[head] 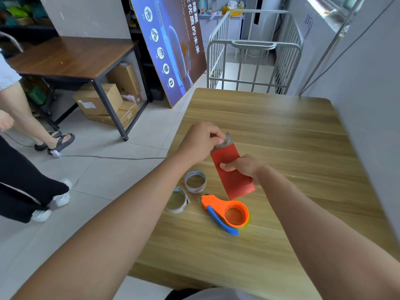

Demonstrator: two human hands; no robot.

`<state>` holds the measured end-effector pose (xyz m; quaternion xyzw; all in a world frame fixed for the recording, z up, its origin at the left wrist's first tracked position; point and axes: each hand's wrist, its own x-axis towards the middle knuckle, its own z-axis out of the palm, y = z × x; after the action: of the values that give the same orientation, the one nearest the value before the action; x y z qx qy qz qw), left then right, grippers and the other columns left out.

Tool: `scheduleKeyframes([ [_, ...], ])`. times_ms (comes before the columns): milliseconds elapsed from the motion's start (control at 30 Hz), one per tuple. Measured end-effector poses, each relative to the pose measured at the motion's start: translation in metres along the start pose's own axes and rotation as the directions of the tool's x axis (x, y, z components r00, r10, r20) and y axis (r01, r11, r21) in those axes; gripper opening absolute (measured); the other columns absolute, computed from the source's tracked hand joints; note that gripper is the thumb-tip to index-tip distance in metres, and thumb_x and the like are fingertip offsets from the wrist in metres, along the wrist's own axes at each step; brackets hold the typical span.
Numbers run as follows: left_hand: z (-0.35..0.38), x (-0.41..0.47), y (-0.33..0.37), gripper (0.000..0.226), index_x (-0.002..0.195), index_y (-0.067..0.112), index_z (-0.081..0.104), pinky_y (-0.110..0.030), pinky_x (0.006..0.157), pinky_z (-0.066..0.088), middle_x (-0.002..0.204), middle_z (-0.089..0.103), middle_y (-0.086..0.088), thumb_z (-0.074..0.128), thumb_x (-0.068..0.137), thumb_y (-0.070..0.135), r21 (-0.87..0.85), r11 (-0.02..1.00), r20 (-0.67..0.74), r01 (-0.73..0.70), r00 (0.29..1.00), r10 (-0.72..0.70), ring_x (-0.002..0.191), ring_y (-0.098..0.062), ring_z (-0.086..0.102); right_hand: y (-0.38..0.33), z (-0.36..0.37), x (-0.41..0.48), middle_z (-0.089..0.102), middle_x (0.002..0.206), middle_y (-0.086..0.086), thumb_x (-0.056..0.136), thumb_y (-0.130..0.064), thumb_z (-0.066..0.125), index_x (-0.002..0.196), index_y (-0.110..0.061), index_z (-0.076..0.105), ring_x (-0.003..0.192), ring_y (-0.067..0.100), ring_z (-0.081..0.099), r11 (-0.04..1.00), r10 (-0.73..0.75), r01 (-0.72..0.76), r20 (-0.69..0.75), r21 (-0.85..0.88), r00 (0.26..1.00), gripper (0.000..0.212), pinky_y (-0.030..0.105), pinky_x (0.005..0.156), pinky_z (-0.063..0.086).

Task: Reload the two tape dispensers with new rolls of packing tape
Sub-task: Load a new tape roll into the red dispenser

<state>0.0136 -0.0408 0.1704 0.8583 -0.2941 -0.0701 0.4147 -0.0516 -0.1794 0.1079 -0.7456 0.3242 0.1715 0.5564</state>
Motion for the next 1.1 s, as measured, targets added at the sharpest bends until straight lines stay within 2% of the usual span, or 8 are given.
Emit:
scheduleKeyframes([
  [100, 0.017, -0.007, -0.001, 0.017, 0.095, 0.006, 0.073, -0.017, 0.071, 0.037, 0.092, 0.063, -0.003, 0.058, 0.086, 0.003, 0.060, 0.996, 0.033, -0.068, 0.997, 0.066, 0.082, -0.013, 0.055, 0.000, -0.001, -0.004, 0.068, 0.105, 0.014, 0.069, -0.030, 0.080, 0.102, -0.008, 0.064, 0.098, 0.032, 0.064, 0.996, -0.005, 0.007, -0.017, 0.090, 1.000, 0.043, 0.047, 0.096, 0.048],
  [200, 0.032, -0.015, -0.006, 0.022, 0.100, 0.003, 0.071, -0.027, 0.087, 0.043, 0.109, 0.066, -0.011, 0.053, 0.089, 0.002, 0.112, 0.987, 0.101, -0.111, 0.990, 0.100, 0.102, -0.022, 0.059, 0.001, -0.008, -0.006, 0.070, 0.104, 0.013, 0.070, -0.028, 0.080, 0.102, -0.007, 0.066, 0.094, 0.028, 0.066, 0.981, -0.028, 0.030, -0.010, 0.194, 1.000, 0.040, 0.047, 0.095, 0.050],
  [333, 0.045, -0.020, -0.008, 0.023, 0.103, 0.003, 0.070, -0.026, 0.088, 0.043, 0.109, 0.067, -0.010, 0.052, 0.089, 0.001, 0.091, 0.986, 0.137, -0.141, 0.982, 0.128, 0.103, -0.023, 0.059, 0.007, -0.020, -0.008, 0.068, 0.107, 0.014, 0.071, -0.028, 0.078, 0.109, -0.007, 0.063, 0.101, 0.032, 0.064, 0.993, -0.037, 0.045, -0.079, 0.106, 0.996, 0.046, 0.048, 0.096, 0.048],
  [467, 0.045, -0.014, 0.001, 0.017, 0.096, 0.005, 0.067, -0.026, 0.076, 0.048, 0.094, 0.068, -0.007, 0.053, 0.087, 0.002, -0.052, 0.993, -0.049, -0.109, 0.993, 0.106, 0.084, -0.022, 0.062, 0.019, -0.028, -0.010, 0.066, 0.108, 0.013, 0.076, -0.024, 0.075, 0.117, -0.008, 0.060, 0.096, 0.031, 0.062, 0.994, -0.099, 0.106, -0.153, 0.036, 0.983, 0.047, 0.039, 0.089, 0.050],
  [567, 0.045, -0.001, 0.006, 0.028, 0.110, 0.006, 0.061, -0.027, 0.091, 0.045, 0.111, 0.057, -0.009, 0.047, 0.088, -0.002, 0.026, 0.992, -0.143, -0.124, 0.982, 0.126, 0.099, -0.017, 0.054, 0.027, -0.033, -0.014, 0.065, 0.114, 0.014, 0.076, -0.022, 0.075, 0.121, -0.007, 0.056, 0.102, 0.032, 0.062, 0.991, -0.129, 0.136, -0.215, 0.016, 0.968, 0.051, 0.042, 0.092, 0.050],
  [700, 0.061, 0.003, 0.008, 0.043, 0.121, 0.004, 0.059, -0.023, 0.104, 0.030, 0.127, 0.050, -0.013, 0.038, 0.088, -0.011, 0.162, 0.968, 0.102, -0.192, 0.979, 0.177, 0.120, -0.027, 0.042, 0.036, -0.041, -0.020, 0.063, 0.118, 0.013, 0.077, -0.023, 0.075, 0.124, -0.006, 0.052, 0.105, 0.031, 0.060, 0.991, -0.134, 0.135, -0.263, -0.011, 0.956, 0.055, 0.040, 0.092, 0.049],
  [933, 0.087, 0.000, 0.012, 0.039, 0.117, 0.002, 0.062, -0.026, 0.106, 0.030, 0.130, 0.053, -0.013, 0.039, 0.088, -0.011, 0.134, 0.971, 0.229, -0.200, 0.959, 0.166, 0.121, -0.029, 0.043, 0.065, -0.060, -0.026, 0.061, 0.117, 0.014, 0.078, -0.022, 0.073, 0.121, -0.004, 0.051, 0.104, 0.031, 0.057, 0.988, -0.120, 0.075, -0.355, -0.138, 0.927, 0.051, 0.031, 0.080, 0.042],
  [1100, 0.098, -0.010, 0.011, 0.036, 0.114, 0.006, 0.065, -0.023, 0.083, 0.040, 0.120, 0.062, -0.019, 0.041, 0.090, -0.005, 0.066, 0.996, 0.248, -0.057, 0.968, 0.039, 0.101, -0.030, 0.057, 0.095, -0.067, -0.023, 0.062, 0.113, 0.015, 0.078, -0.028, 0.073, 0.116, -0.003, 0.052, 0.104, 0.033, 0.058, 0.955, -0.098, -0.030, -0.407, -0.296, 0.908, 0.050, 0.033, 0.076, 0.043],
])
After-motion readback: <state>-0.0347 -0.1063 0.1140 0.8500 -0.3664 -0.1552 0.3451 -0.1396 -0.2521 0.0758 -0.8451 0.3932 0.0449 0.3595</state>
